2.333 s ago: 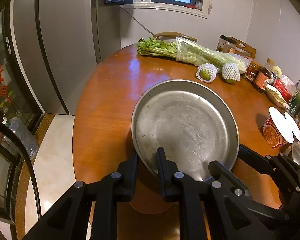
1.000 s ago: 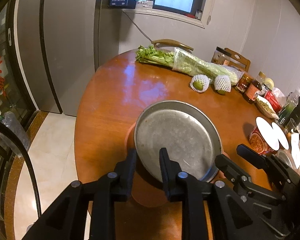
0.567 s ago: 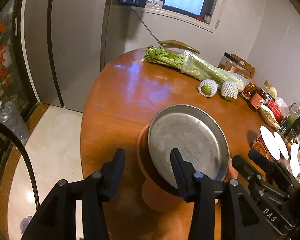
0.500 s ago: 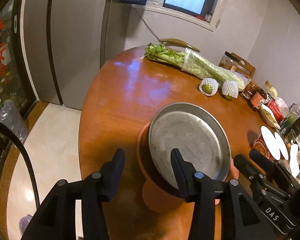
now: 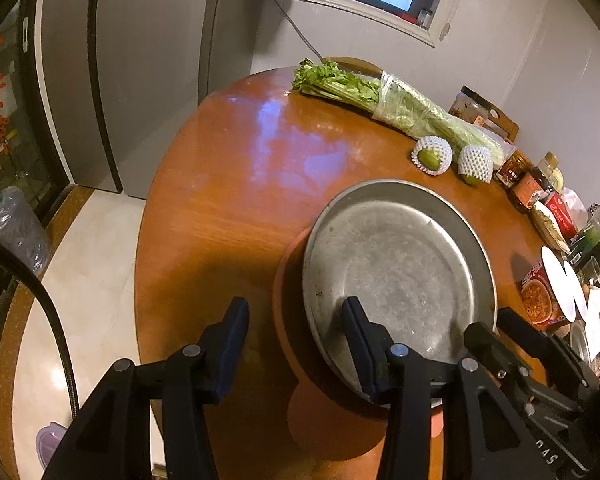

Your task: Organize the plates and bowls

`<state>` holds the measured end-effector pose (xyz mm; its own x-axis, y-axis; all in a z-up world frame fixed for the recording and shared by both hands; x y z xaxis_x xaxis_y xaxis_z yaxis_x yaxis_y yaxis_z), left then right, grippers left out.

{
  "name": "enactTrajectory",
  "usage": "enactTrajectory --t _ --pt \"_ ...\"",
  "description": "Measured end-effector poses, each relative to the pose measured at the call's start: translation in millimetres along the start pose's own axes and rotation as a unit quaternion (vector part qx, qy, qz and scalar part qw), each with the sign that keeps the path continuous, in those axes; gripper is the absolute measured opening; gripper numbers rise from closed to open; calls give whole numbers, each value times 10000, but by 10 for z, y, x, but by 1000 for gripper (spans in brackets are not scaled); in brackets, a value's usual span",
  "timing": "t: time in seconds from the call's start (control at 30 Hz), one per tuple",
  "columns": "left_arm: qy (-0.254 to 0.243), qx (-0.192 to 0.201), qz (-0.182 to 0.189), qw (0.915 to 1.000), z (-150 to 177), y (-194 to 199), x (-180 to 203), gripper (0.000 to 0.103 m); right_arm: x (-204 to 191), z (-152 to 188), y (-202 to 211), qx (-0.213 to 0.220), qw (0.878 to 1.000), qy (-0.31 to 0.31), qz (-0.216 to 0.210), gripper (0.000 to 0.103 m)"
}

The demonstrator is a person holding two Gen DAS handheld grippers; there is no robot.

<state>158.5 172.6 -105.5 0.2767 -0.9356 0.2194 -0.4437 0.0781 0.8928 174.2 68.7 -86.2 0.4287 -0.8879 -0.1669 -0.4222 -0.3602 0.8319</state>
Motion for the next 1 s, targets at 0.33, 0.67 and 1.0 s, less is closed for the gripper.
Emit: enactTrajectory --t 0.33,0.67,1.0 --pt "-175 -141 297 9993 -17 -99 205 49 -3 19 -99 -112 9997 -5 -230 61" --pt "-359 -227 486 9979 3 -170 462 49 110 61 -94 -84 9999 -20 -138 61" --pt "-589 -296 546 9963 -29 -268 775 49 418 83 23 68 9995 -285 100 62"
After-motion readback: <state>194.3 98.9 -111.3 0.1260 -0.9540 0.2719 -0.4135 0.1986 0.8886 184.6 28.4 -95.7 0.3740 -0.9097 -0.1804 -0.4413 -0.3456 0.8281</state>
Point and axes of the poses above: each gripper's, at about its wrist camera, not at the fingertips, and y roughly against the way its jaws point, x to its right, z to its underside, the point moved 10 cm from there along -y, roughly the way its jaws point, and after that the axes turned 12 degrees about -x, right-handed, at the moved point
